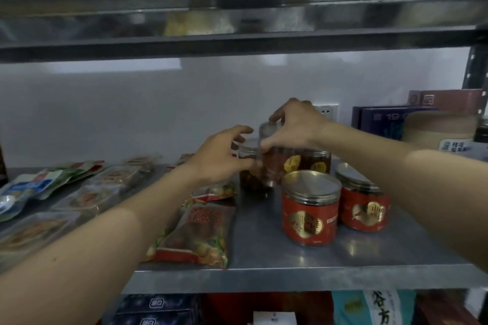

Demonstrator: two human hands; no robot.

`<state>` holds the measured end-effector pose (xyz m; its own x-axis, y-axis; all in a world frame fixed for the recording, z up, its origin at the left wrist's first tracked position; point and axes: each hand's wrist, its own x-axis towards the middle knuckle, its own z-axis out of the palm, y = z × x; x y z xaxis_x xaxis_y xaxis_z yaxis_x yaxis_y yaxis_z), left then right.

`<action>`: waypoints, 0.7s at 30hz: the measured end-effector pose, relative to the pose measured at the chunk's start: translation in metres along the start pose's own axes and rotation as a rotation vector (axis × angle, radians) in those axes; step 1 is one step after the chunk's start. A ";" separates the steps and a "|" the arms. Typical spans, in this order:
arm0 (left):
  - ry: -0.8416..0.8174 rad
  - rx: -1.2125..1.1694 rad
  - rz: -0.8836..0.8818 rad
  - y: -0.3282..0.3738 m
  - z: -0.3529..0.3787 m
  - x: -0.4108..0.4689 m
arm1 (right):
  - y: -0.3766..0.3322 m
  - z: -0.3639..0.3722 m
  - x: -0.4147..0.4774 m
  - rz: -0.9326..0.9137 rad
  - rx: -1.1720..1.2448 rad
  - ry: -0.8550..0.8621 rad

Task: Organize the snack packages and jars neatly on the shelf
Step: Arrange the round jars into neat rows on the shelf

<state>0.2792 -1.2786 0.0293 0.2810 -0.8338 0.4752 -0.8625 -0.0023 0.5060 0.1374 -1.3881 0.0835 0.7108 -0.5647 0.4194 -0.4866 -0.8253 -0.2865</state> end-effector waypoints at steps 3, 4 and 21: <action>0.035 -0.247 0.021 0.017 0.004 -0.003 | -0.016 -0.016 -0.002 0.012 0.134 0.098; 0.078 -0.293 0.030 0.022 0.006 -0.003 | -0.021 -0.019 -0.003 0.021 0.189 0.117; 0.087 -0.540 -0.114 0.010 -0.021 -0.005 | -0.003 -0.014 0.000 -0.032 0.668 -0.002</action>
<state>0.2780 -1.2631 0.0468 0.4130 -0.7963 0.4420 -0.4934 0.2123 0.8435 0.1321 -1.3860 0.0963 0.7207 -0.5397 0.4351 -0.0469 -0.6642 -0.7461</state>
